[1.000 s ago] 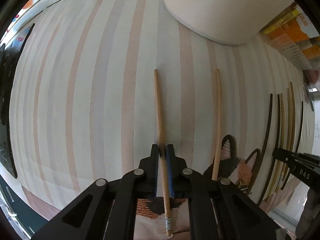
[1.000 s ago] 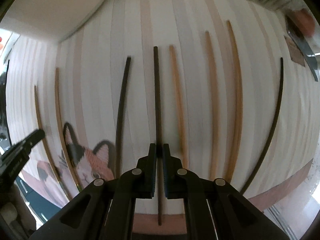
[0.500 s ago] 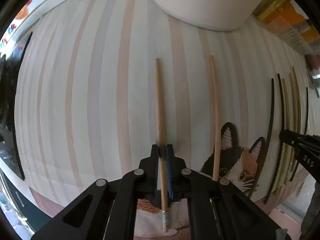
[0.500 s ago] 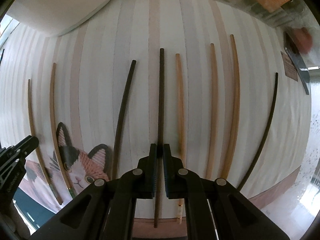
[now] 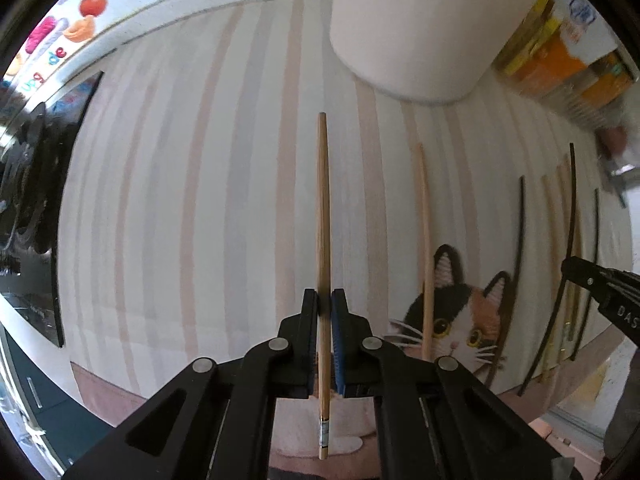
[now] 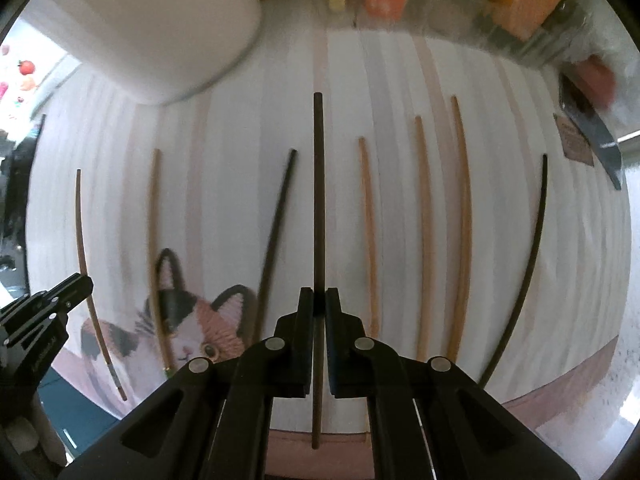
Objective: Organize utensils
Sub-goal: 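Lift both chopsticks and lower them into the cream utensil holder with both tools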
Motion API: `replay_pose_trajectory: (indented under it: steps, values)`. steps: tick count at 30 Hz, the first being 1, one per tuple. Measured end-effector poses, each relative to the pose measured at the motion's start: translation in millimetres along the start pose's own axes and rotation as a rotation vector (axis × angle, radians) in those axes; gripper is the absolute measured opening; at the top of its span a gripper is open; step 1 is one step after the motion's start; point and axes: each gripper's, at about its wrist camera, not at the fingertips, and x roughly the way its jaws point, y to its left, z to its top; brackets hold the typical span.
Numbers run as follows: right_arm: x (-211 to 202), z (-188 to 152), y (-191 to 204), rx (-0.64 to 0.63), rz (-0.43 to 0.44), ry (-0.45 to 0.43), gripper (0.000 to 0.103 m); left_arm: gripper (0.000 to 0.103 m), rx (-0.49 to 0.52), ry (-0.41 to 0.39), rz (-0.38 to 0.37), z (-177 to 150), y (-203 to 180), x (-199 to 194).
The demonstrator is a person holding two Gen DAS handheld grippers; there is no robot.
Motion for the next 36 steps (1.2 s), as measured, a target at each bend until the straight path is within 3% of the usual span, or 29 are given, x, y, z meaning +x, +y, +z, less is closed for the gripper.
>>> replay_pose_trajectory:
  steps: [8,12,25,29,36]
  values:
    - [-54.0,-10.3,6.6,-0.067,0.026,-0.137,0.005,0.004,-0.028,-0.137,-0.027,-8.7,11.1,-68.3]
    - [-91.8,1.2,6.4,-0.080,0.050,-0.222,0.005,0.004,-0.044,-0.227,-0.047,-4.3,16.9,-104.7]
    - [-227.7,59.6,30.1,-0.038,0.233,-0.519,0.005,0.004,-0.094,-0.586,-0.196,75.3,15.2,-249.6]
    - [-260.9,88.1,37.0,-0.011,0.263,-0.625,0.005,0.004,-0.102,-0.671,-0.191,108.7,14.8,-268.8]
    - [-295.7,141.4,44.7,0.014,0.290,-0.766,0.005,0.004,-0.123,-0.741,-0.224,158.5,8.7,-277.7]
